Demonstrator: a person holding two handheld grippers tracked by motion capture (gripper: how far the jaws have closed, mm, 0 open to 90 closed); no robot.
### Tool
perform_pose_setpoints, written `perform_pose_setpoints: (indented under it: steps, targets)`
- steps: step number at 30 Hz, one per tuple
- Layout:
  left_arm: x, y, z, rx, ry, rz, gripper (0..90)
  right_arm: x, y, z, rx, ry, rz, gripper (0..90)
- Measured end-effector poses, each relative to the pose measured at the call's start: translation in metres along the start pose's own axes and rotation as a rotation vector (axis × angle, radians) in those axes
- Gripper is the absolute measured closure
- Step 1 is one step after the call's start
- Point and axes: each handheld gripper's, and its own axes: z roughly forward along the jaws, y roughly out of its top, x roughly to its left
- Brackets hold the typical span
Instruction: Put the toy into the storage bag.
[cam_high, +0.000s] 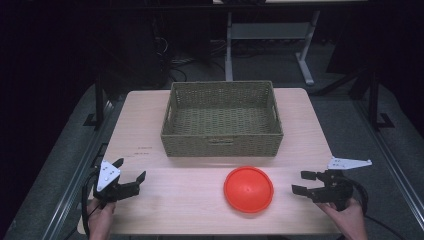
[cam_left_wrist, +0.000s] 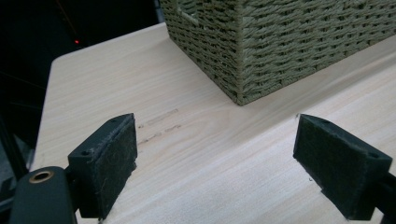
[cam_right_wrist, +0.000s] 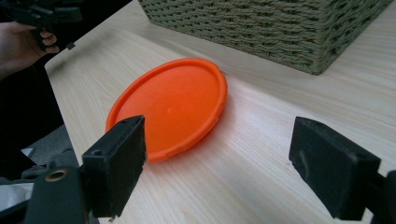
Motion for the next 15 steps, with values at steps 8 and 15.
perform_pose_setpoints:
  steps: [8, 15]
  targets:
    - [0.012, -0.003, -0.001, -0.005, 0.022, -0.022, 13.0, 0.007, 0.010, 0.024, 0.076, 0.019, 0.014, 20.3]
    - [0.018, -0.005, -0.003, -0.020, 0.033, -0.041, 13.0, 0.011, 0.024, 0.040, 0.112, 0.026, 0.008, 21.6]
